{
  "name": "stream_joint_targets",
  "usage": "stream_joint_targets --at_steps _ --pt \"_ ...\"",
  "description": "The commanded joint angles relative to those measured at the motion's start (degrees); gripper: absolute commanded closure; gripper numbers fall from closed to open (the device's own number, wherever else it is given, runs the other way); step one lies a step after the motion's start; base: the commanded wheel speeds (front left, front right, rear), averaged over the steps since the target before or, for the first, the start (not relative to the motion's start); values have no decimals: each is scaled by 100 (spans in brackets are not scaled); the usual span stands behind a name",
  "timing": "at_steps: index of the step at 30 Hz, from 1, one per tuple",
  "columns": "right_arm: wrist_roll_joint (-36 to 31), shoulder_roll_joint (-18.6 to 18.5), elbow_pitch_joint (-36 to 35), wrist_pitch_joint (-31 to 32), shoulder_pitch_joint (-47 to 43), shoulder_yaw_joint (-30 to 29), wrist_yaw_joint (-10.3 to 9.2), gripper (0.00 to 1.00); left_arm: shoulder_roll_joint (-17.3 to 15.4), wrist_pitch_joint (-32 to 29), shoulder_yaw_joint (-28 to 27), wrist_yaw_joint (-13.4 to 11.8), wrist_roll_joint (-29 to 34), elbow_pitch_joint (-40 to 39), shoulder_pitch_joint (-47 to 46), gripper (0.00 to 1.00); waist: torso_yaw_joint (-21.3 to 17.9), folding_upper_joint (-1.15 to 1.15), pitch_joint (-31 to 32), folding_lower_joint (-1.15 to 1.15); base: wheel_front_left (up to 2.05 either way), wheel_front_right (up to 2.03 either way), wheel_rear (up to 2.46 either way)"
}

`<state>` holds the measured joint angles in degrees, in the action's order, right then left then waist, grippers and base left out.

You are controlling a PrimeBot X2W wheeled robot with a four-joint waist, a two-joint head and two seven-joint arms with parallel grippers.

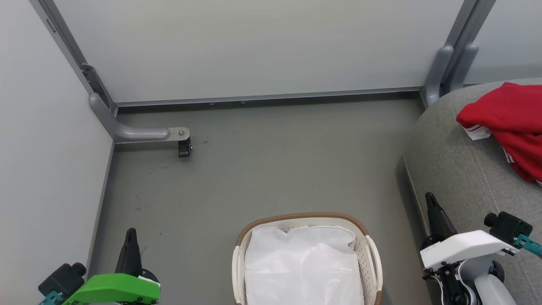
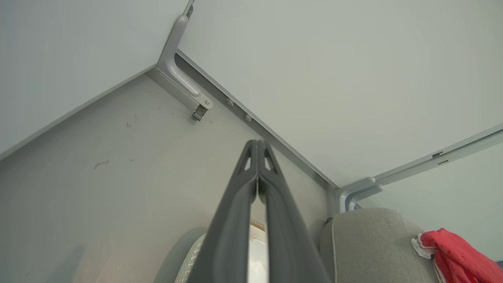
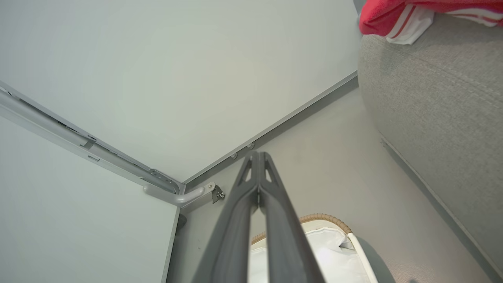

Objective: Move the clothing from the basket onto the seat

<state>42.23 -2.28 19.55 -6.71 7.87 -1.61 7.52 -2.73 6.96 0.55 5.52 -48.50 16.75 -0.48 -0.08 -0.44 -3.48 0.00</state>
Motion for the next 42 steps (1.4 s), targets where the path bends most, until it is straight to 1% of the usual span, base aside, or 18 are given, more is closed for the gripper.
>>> stream_joint_targets --at_steps 1,19,42 --pt "223 -38 -108 55 18 -41 -2 100 -35 -55 -46 27 -202 -90 -162 100 0 12 6 0 0 0 0" --pt "1503 -49 -236 396 -37 -165 -2 100 -41 -396 -219 75 -1326 -144 -287 100 2 18 70 0 0 0 0" --pt "2854 -60 -368 762 -98 -295 -3 100 -44 -759 -405 127 -2513 -198 -419 100 4 26 151 0 0 0 0"
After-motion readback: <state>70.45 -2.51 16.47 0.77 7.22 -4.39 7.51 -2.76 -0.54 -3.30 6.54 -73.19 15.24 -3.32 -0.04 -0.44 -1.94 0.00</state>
